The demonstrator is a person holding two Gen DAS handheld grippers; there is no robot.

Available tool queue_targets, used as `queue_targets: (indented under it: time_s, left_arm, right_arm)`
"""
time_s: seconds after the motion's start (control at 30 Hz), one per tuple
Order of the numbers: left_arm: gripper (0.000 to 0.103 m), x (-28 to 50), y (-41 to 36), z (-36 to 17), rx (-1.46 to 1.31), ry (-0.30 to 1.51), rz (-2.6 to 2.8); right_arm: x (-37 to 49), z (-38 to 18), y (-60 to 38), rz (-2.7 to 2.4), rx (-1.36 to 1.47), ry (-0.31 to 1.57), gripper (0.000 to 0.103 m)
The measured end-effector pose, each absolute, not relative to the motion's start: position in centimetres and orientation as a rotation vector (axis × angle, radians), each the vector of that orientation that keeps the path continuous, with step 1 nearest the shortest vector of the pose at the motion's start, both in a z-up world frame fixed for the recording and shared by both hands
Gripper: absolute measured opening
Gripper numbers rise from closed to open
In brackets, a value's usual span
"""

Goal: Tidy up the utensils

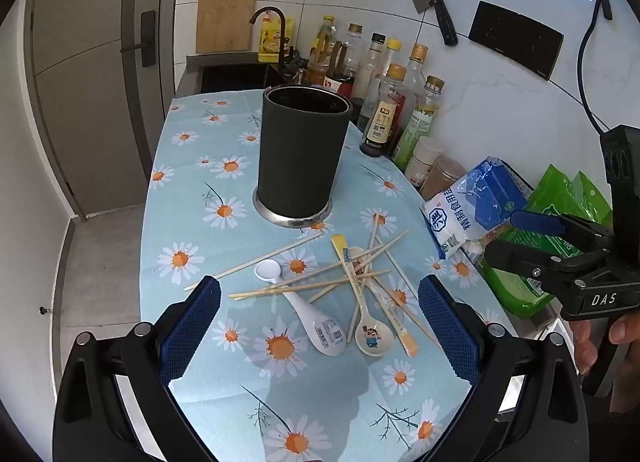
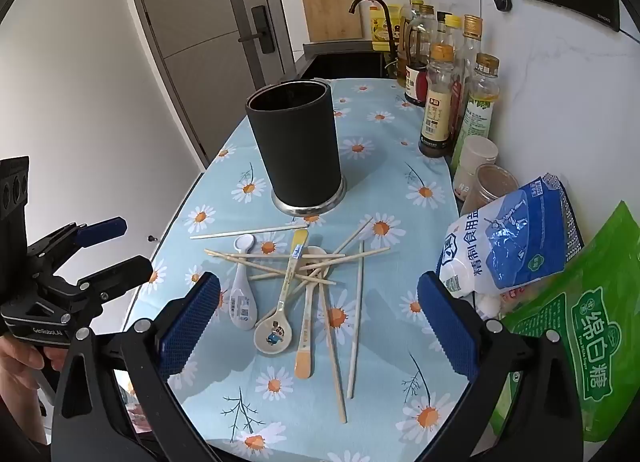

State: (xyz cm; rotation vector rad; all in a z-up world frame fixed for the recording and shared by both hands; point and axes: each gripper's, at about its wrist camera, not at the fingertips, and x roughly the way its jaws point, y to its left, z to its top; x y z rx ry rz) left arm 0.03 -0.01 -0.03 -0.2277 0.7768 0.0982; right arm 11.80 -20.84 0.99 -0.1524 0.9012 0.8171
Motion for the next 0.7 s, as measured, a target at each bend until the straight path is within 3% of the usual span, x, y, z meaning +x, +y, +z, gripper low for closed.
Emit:
queue_targets:
  time_s: [0.7]
  left_arm:
    - [0.097,-0.11,-0.05,0.24,-0.236,0.770,0.093]
  right_arm:
    - [11.72,0.86,-20.80,0.811,-0.163,0.899,0.098]
